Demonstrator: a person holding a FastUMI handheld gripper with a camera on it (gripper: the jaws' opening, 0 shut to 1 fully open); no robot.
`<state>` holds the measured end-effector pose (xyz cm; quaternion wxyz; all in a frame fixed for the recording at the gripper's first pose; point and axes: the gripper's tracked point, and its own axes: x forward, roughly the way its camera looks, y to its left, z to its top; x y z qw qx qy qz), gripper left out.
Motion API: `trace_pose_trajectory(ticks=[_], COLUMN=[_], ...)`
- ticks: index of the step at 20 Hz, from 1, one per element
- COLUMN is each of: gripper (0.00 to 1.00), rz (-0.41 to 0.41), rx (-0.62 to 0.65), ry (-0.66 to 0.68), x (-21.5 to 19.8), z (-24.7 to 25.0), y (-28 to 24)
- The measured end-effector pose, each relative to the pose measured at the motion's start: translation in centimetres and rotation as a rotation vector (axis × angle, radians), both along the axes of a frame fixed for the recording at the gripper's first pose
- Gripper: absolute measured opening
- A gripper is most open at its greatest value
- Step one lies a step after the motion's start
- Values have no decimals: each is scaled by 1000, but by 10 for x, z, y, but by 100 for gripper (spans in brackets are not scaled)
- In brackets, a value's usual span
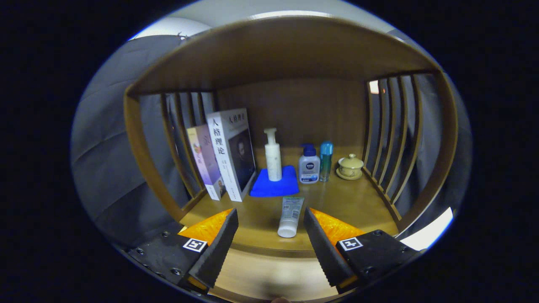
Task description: Pull open the drawer, take out the items inside it, and place them on the countertop above the cabinet.
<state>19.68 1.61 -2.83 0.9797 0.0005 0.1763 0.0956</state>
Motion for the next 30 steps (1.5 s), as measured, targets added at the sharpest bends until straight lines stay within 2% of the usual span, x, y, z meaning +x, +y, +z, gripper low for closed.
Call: trace_pose_trajectory(ticks=[7, 12, 19, 22, 30], gripper=[98, 98, 98, 98, 98], rz=[-60, -84, -132, -152, -174], rx=[-47, -29, -1, -34, -69], ry=[-255, -345, -301, -279, -212], x=[-76, -128, -175, -191, -209], z=[14, -3, -58, -79, -133], y=[-3, 4, -4, -14, -24])
